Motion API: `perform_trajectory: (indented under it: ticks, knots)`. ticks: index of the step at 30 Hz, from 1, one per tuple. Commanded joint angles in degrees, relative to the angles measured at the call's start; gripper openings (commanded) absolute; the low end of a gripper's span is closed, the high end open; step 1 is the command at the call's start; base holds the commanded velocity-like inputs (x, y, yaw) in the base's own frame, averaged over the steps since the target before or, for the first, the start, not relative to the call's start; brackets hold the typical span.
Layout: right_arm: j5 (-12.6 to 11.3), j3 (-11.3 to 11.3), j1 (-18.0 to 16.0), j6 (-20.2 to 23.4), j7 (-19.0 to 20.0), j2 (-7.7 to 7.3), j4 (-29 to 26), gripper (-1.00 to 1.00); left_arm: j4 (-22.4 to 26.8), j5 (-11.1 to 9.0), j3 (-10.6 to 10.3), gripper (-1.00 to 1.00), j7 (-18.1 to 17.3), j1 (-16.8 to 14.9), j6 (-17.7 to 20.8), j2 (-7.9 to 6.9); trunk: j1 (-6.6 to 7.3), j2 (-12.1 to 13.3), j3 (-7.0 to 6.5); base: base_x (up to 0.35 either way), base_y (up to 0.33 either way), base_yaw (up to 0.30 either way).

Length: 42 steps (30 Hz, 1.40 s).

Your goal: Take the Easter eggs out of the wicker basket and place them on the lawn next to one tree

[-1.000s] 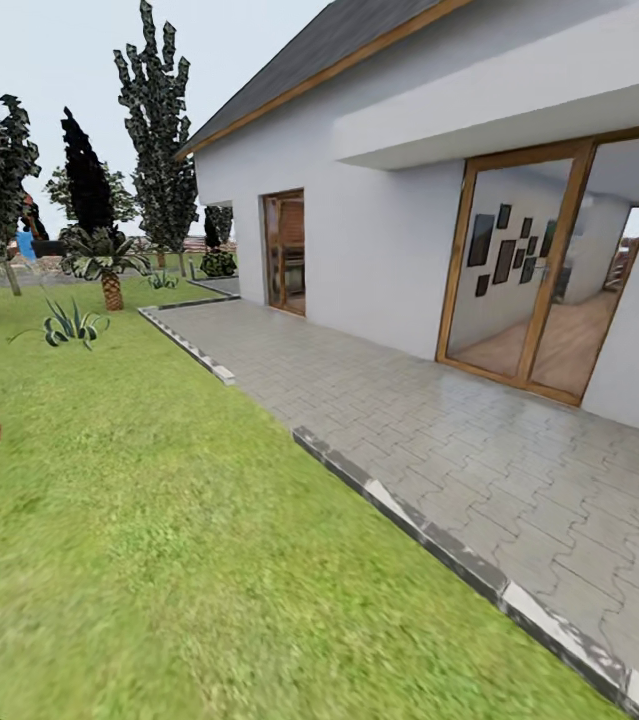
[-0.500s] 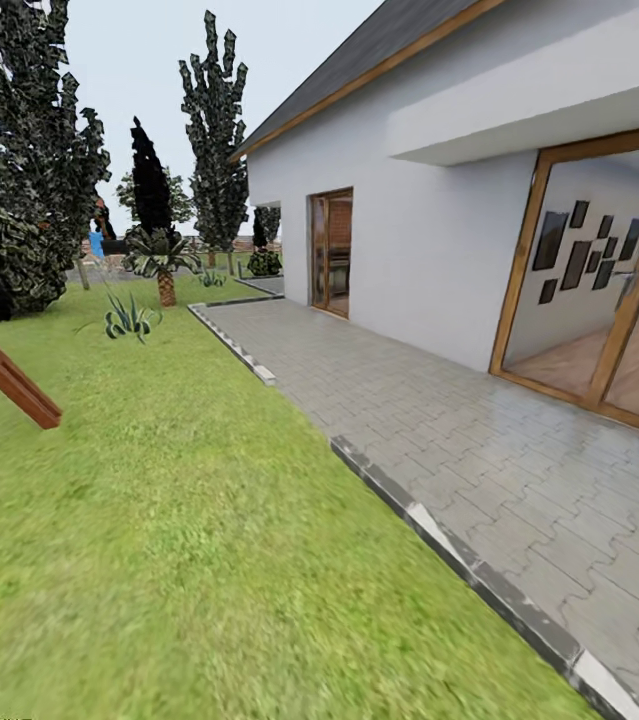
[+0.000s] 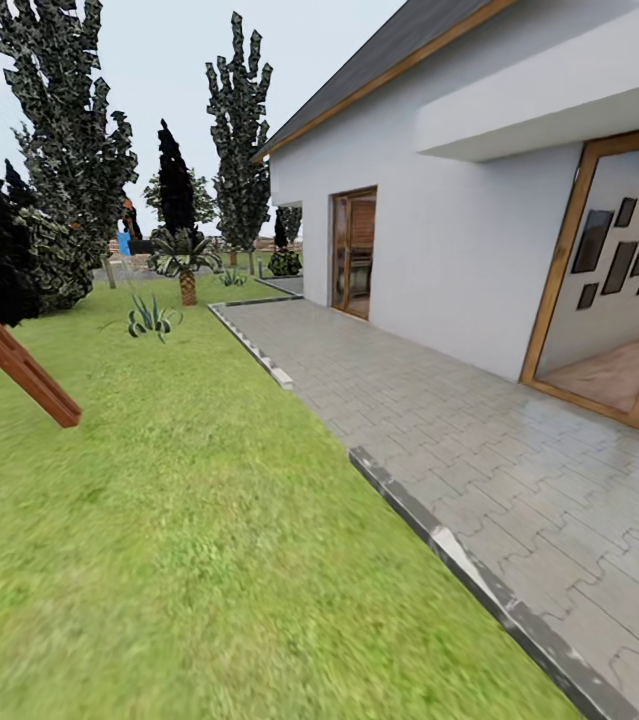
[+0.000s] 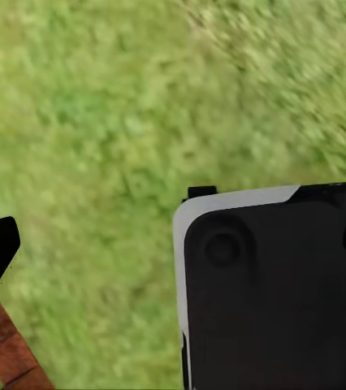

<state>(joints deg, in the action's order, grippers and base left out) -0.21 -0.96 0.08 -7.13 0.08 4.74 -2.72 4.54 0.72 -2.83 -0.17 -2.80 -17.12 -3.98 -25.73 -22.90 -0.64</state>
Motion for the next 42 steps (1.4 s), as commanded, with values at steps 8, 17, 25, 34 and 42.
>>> perform_trajectory:
  ticks: [8, 17, 25, 34, 42]
  knots:
    - [0.0, -0.1, 0.0, -0.2, 0.0, 0.01, 0.1, 1.00, -0.1, 0.1, -0.2, 1.00, 0.0, 0.0, -0.2, -0.02, -0.05, 0.0, 0.01, 0.338, 0.000, 0.019]
    - [0.0, -0.1, 0.0, -0.2, 0.0, 0.01, 0.1, 1.00, -0.1, 0.1, -0.2, 1.00, 0.0, 0.0, -0.2, -0.06, -0.05, 0.0, 0.01, 0.338, 0.000, 0.183]
    - [0.0, -0.1, 0.0, -0.2, 0.0, 0.01, 0.1, 1.00, -0.1, 0.1, -0.3, 1.00, 0.0, 0.0, -0.2, -0.06, -0.05, 0.0, 0.01, 0.338, 0.000, 0.264]
    - [0.0, -0.1, 0.0, -0.2, 0.0, -0.01, 0.0, 1.00, -0.1, 0.1, -0.2, 1.00, 0.0, 0.0, -0.2, 0.02, -0.05, 0.0, 0.01, 0.338, 0.000, 0.069]
    - [-0.1, -0.3, 0.0, -0.2, -0.2, -0.05, 0.0, 1.00, -0.1, 0.2, -0.4, 1.00, 0.8, 0.0, 0.1, 0.33, -0.05, 0.0, 0.01, 0.338, 0.000, 0.005]
